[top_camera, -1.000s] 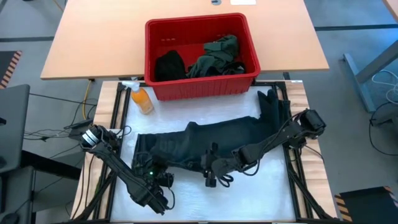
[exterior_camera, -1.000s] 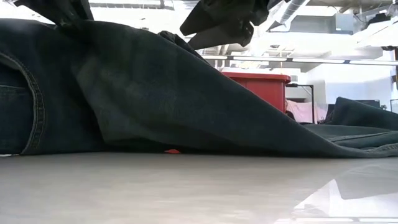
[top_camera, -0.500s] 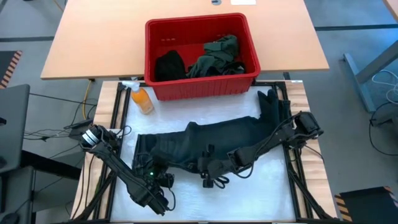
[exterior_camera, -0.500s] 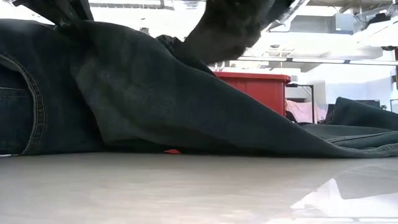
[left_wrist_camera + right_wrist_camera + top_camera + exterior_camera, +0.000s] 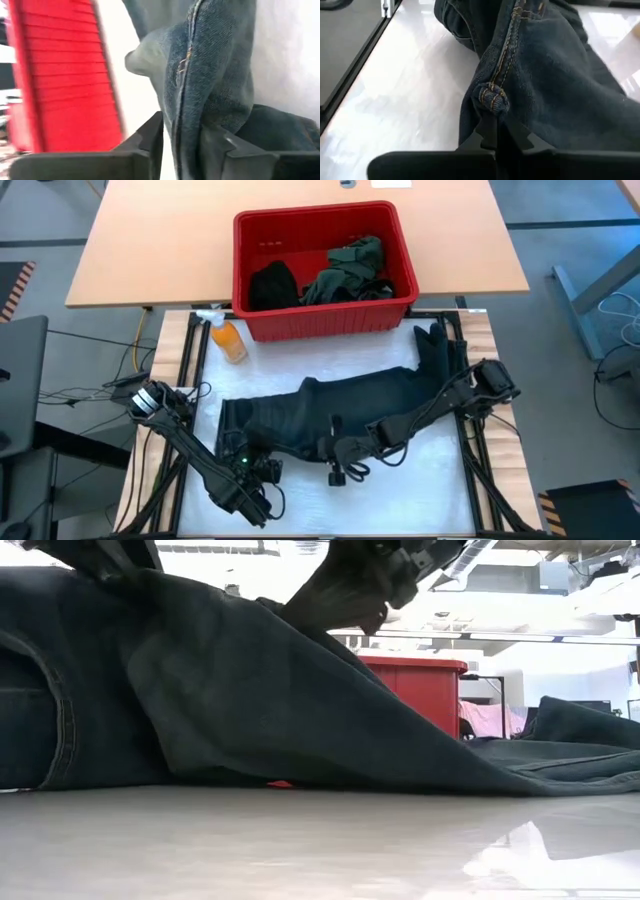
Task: Fold Laundry from Bin
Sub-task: Fold the dark blue pants
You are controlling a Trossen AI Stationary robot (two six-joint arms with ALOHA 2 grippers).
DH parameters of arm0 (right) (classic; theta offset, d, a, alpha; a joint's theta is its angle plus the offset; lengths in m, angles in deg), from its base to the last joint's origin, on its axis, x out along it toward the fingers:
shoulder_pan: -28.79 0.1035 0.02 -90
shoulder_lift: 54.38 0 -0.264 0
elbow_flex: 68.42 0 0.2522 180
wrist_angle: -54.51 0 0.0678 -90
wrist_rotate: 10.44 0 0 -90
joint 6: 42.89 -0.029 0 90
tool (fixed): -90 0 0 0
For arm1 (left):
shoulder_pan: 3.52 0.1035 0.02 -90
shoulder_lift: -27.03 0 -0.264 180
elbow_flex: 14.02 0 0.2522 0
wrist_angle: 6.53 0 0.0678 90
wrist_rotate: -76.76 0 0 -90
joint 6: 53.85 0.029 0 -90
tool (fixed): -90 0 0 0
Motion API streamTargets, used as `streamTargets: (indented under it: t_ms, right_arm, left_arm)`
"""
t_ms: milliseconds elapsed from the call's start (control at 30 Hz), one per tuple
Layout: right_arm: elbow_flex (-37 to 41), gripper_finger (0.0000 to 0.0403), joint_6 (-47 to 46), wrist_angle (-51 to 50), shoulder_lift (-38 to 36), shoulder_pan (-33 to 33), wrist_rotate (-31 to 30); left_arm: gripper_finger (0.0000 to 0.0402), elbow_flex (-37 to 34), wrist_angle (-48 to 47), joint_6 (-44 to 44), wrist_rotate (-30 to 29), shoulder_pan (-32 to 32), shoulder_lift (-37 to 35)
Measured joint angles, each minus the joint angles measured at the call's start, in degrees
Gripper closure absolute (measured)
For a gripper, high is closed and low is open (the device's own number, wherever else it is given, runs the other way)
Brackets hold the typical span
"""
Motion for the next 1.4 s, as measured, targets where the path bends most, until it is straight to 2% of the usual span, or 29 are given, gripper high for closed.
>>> streamTargets:
  t_ms: [133,267,367,533,667,767,800,900,1000,1167,1233,1400]
  right_arm:
    - [-0.04,0.0380,-0.07,-0.69,-1.20,1.44,-0.02]
    - [-0.04,0.0380,-0.12,-1.18,-1.66,2.31,0.25]
    - [-0.02,0.0380,-0.12,-1.68,-1.66,2.54,0.72]
    - [-0.02,0.0380,-1.01,-4.01,-1.66,2.88,0.72]
    - [-0.02,0.0380,-1.01,-4.43,-1.66,2.88,1.17]
    - [-0.02,0.0380,-1.04,-4.40,-1.66,2.79,1.62]
    - [-0.02,0.0380,-1.04,-4.39,-1.66,2.79,1.64]
    - [-0.02,0.0380,-1.04,-4.43,-1.66,2.77,2.13]
    - [-0.02,0.0378,-1.18,-4.42,-1.66,2.69,3.28]
    - [-0.02,0.0377,-1.65,-4.59,-1.66,2.75,4.92]
    - [-0.02,0.0378,-1.67,-4.67,-1.66,2.73,5.69]
    - [-0.02,0.0377,-2.97,-5.68,-1.66,2.77,5.99]
  left_arm:
    - [0.0280,0.03,-0.60,-7.70,4.01,-1.97,-2.47]
    - [0.0254,-0.11,-0.33,-22.59,6.29,-6.34,-8.23]
    - [0.0248,-1.59,1.12,-39.65,6.72,-10.98,-12.79]
    - [0.0247,-8.25,7.71,-75.93,9.63,-19.95,-17.69]
    - [0.0247,-13.91,15.89,-91.86,11.41,-23.87,-17.66]
    - [0.0246,-18.96,24.94,-93.92,21.16,-22.90,-17.46]
    - [0.0246,-20.70,27.55,-94.25,22.56,-22.38,-17.44]
    - [0.0246,-24.76,32.02,-93.20,21.99,-20.97,-17.46]
    - [0.0246,-25.46,28.89,-91.89,21.53,-19.38,-17.92]
    - [0.0246,-23.74,23.70,-83.97,19.59,-16.75,-21.49]
    - [0.0246,-23.59,20.67,-83.71,22.56,-15.75,-22.82]
    - [0.0246,-23.62,13.79,-89.31,30.61,-15.24,-23.54]
